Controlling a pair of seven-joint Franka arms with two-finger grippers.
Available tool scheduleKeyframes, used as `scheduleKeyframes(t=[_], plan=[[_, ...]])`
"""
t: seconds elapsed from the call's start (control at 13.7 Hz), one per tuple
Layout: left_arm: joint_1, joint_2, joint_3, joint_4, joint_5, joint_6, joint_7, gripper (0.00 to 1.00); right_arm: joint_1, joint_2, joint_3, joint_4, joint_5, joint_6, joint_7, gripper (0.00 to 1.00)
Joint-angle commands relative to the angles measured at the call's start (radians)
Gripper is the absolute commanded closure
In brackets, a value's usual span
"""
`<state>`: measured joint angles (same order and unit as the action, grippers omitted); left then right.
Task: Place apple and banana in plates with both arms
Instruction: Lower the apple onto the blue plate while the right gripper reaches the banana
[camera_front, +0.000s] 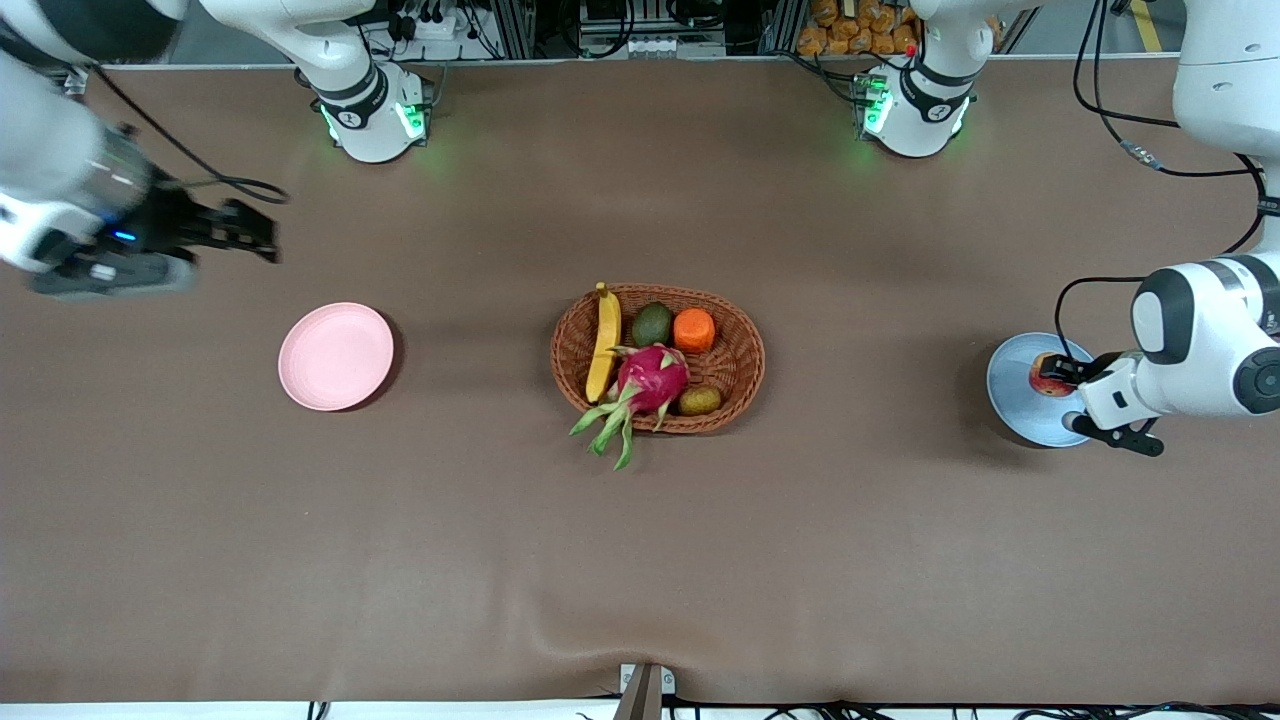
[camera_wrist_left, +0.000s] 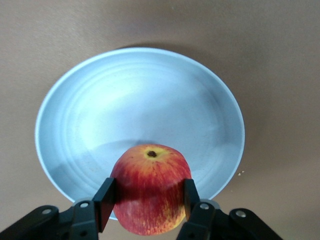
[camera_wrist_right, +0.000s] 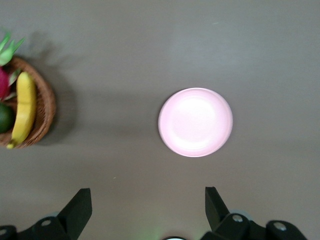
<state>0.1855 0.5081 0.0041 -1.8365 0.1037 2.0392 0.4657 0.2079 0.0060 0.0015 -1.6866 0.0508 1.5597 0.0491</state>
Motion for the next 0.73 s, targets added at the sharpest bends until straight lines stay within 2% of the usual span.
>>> scheduleKeyframes(t=[0.0,0.07,0.15,0.22,0.51,0.66], plan=[[0.02,0.001,-0.009,-0.018,0.011,0.035,0.002,0.73,0.155,0.084,-0.006,0.019,0.014,0.06,0.067,0.0],[0.02,0.001,-0.01,-0.017,0.013,0.035,0.002,0.5,0.222,0.121,-0.006,0.019,0.014,0.092,0.13,0.0],[0.012,0.0,-0.01,-0.012,0.011,0.035,0.004,0.18,0.29,0.156,-0.006,0.019,0.014,0.133,0.212,0.0],[0.006,0.001,-0.01,-0.01,0.011,0.035,0.002,0.0,0.344,0.195,-0.006,0.019,0.012,0.173,0.286,0.0],[0.005,-0.042,-0.064,0.023,0.011,-0.025,-0.01,0.0,0.478,0.336,-0.005,0.019,0.015,0.341,0.362,0.0],[0.005,-0.045,-0.085,0.116,0.011,-0.114,-0.025,0.0,0.502,0.386,-0.006,0.019,0.049,0.399,0.397,0.0]])
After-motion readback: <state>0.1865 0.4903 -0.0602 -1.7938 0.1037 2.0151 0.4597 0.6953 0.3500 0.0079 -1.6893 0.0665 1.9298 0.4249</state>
